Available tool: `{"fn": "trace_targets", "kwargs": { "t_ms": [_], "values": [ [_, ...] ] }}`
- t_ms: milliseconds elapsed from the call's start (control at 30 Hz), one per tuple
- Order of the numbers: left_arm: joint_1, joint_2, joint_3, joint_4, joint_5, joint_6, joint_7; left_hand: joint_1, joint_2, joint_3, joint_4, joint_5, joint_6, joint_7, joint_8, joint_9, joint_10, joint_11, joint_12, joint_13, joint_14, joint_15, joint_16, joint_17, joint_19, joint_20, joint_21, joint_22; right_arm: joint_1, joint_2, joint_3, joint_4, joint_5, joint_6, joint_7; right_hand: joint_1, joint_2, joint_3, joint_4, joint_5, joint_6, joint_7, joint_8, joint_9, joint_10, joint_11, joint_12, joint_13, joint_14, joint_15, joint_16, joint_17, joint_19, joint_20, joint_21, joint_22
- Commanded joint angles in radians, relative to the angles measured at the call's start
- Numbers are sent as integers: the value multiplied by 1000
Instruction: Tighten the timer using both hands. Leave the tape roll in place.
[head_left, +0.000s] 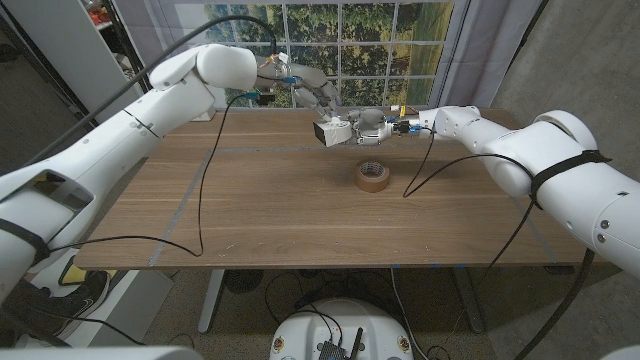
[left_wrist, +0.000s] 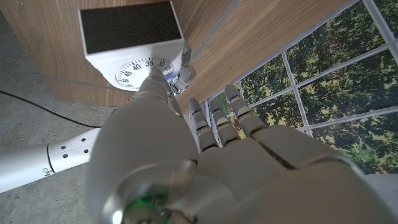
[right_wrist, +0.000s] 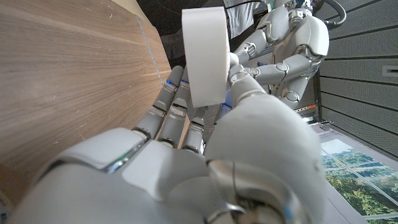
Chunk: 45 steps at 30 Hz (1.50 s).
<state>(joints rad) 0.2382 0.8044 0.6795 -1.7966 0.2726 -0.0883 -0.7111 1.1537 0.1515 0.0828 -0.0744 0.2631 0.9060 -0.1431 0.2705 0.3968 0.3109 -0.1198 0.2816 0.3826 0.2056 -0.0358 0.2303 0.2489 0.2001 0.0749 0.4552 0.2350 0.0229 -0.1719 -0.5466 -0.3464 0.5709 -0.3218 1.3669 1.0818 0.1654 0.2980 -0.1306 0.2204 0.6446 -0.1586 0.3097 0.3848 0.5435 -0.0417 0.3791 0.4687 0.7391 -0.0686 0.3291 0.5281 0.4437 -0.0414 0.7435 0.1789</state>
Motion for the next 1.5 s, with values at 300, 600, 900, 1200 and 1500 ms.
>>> {"fn": "trace_targets", "kwargs": {
  "t_ms": [300, 600, 900, 1200, 1500],
  "values": [
    [86, 38, -71, -95, 53, 42, 151, -38, 23, -6, 40, 10, -90, -12, -45, -3, 8, 23, 5, 4, 23, -64, 12, 7, 6, -5, 17, 3, 1, -12, -25, -1, -7, 28, -15, 4, -7, 7, -6, 0, 2, -4, -7, 2, 68, -60, -5, 187, 5, -166, 0, 5, -1, -125, 6, 3],
    [136, 59, -112, -124, 50, 60, 220, -48, 20, -6, 50, 11, -154, -24, -73, -10, 3, 24, 3, 6, 28, -65, 13, 9, 8, -5, 24, 3, 3, -13, -43, -3, -35, 57, -32, 5, -7, 9, -9, 1, 6, -7, -7, 3, 72, -58, -7, 188, 6, -165, 1, 7, -1, -125, 7, 3],
    [218, 79, -170, -162, 45, 84, 340, -55, 19, -7, 57, 11, -182, -33, -82, -15, 8, 23, 6, 7, 36, -62, 16, 10, 9, -4, 28, 3, 3, -12, -66, -5, -51, 78, -9, 6, -7, 12, -11, 1, 6, -8, -9, 5, 72, -60, -10, 191, 4, -164, 0, 8, -3, -126, 8, 3],
    [329, 84, -255, -195, -19, 113, 483, -67, 28, -5, 69, 10, -187, -29, -79, -17, 17, 19, 9, 8, 39, -60, 17, 12, 11, -1, 32, 3, 11, -54, -220, -70, -6, 191, 11, 5, -7, 13, -11, 0, 8, -8, -11, 6, 75, -61, -13, 192, 5, -165, 1, 10, -3, -125, 9, 3],
    [414, 76, -312, -182, -164, 96, 557, -81, 30, -4, 82, 5, -198, -26, -80, -20, 20, 19, 10, 10, 54, -54, 23, 12, 8, 8, 33, 1, -114, -223, -249, -505, -30, 213, -140, 11, -8, 16, -16, 0, 12, -8, -10, 11, 87, -62, -12, 194, 10, -166, 4, 12, 1, -124, 13, 3]
  ]
}}
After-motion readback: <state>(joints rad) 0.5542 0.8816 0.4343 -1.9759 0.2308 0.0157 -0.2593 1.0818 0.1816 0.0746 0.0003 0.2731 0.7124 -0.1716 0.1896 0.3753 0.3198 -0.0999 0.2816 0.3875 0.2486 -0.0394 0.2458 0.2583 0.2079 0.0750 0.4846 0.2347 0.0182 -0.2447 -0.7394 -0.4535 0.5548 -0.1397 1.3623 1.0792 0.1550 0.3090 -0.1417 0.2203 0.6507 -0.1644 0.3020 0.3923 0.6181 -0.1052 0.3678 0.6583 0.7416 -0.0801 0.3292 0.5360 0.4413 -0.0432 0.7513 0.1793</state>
